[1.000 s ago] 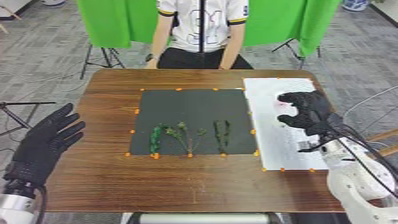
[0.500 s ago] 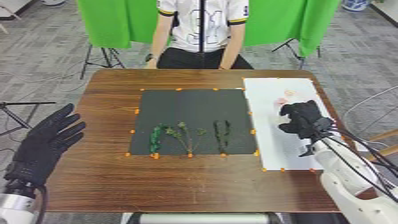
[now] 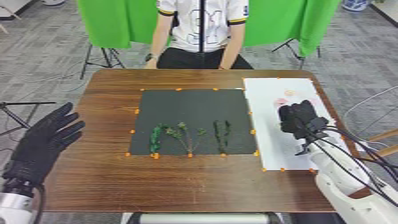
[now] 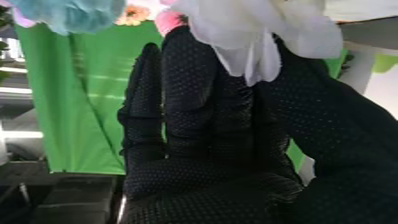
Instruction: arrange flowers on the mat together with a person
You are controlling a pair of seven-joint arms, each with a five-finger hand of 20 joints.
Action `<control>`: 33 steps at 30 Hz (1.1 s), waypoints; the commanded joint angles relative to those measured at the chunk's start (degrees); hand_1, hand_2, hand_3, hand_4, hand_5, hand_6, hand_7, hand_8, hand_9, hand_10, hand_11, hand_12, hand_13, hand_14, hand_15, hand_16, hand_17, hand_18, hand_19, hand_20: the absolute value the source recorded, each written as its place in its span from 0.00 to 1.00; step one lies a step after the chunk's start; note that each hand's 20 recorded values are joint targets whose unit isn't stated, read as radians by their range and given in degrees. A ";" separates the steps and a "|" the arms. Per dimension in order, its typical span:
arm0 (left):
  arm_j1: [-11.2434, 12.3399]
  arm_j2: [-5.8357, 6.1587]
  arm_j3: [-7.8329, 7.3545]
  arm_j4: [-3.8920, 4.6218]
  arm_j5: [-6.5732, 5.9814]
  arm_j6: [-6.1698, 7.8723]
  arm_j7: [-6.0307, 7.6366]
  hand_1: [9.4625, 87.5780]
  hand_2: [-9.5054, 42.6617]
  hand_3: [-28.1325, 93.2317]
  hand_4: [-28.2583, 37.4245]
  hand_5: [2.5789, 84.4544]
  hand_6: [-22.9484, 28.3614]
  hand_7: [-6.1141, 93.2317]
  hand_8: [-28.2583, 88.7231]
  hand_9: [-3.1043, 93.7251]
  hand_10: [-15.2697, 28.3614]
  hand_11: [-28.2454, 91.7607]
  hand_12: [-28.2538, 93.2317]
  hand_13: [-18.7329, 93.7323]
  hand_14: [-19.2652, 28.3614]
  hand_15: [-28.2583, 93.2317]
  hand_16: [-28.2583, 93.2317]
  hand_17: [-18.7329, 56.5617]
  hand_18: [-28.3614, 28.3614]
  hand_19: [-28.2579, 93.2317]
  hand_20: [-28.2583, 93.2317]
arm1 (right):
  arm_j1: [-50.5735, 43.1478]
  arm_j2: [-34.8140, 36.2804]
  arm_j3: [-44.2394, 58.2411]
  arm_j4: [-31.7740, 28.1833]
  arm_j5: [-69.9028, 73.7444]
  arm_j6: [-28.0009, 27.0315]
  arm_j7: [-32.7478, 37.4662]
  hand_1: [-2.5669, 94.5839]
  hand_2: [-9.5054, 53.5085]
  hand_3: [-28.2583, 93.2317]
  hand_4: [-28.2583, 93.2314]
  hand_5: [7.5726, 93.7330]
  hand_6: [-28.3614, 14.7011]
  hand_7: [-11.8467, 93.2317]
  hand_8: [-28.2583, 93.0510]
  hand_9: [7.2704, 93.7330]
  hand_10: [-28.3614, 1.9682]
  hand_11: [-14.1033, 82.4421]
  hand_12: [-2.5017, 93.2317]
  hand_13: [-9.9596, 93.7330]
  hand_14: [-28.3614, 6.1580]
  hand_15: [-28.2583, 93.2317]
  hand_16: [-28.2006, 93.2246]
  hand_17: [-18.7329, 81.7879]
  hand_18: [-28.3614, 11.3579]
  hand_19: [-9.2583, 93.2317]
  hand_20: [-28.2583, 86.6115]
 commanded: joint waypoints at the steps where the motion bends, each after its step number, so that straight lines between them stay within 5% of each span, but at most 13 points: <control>1: 2.55 0.96 -2.17 -0.28 -0.41 -0.13 -1.19 0.21 0.11 0.81 0.05 0.35 0.50 0.20 0.18 0.31 0.60 0.35 0.39 0.36 0.71 0.41 0.27 0.14 0.88 0.58 0.31 | 6.01 -0.69 -4.31 -3.57 1.04 6.48 -3.69 0.53 0.00 0.88 0.00 0.67 0.76 0.61 0.27 0.84 0.77 0.42 0.60 0.74 0.69 0.70 0.56 0.46 0.34 0.71 0.60; 8: 2.81 0.79 -1.28 -0.23 -0.44 0.19 -1.35 0.21 0.11 0.81 0.05 0.35 0.50 0.20 0.18 0.31 0.60 0.35 0.39 0.36 0.71 0.41 0.27 0.14 0.88 0.58 0.31 | 19.75 -4.88 -15.59 -4.20 4.65 9.67 -11.77 0.53 0.00 0.89 0.00 0.68 0.76 0.61 0.28 0.85 0.77 0.42 0.61 0.74 0.69 0.70 0.56 0.46 0.34 0.71 0.61; 14: 2.46 1.08 0.35 -0.23 -0.54 0.34 -1.98 0.21 0.11 0.81 0.05 0.35 0.50 0.20 0.18 0.31 0.60 0.35 0.39 0.36 0.71 0.41 0.27 0.14 0.88 0.58 0.31 | 29.14 -12.22 -24.06 -2.33 10.28 6.43 -19.87 0.53 0.00 0.88 0.00 0.67 0.76 0.61 0.27 0.85 0.76 0.41 0.60 0.74 0.69 0.69 0.56 0.46 0.35 0.71 0.61; 23: 2.05 1.95 2.15 0.00 -0.61 2.10 -0.90 0.21 0.11 0.81 0.05 0.34 0.49 0.20 0.18 0.31 0.60 0.35 0.39 0.36 0.71 0.41 0.27 0.14 0.88 0.58 0.31 | 36.40 -20.61 -34.27 2.95 7.02 2.38 -30.57 0.53 0.00 0.88 0.00 0.67 0.78 0.61 0.27 0.85 0.76 0.39 0.59 0.73 0.70 0.67 0.56 0.45 0.36 0.69 0.60; 33: 0.96 3.56 2.64 0.71 -0.61 2.43 1.07 0.21 0.11 0.81 0.05 0.34 0.49 0.20 0.18 0.30 0.60 0.35 0.39 0.36 0.70 0.41 0.27 0.14 0.88 0.58 0.31 | 42.93 -25.71 -45.06 11.81 2.16 4.96 -32.07 0.53 0.00 0.87 0.00 0.68 0.79 0.62 0.24 0.86 0.78 0.37 0.58 0.73 0.72 0.66 0.57 0.45 0.36 0.69 0.60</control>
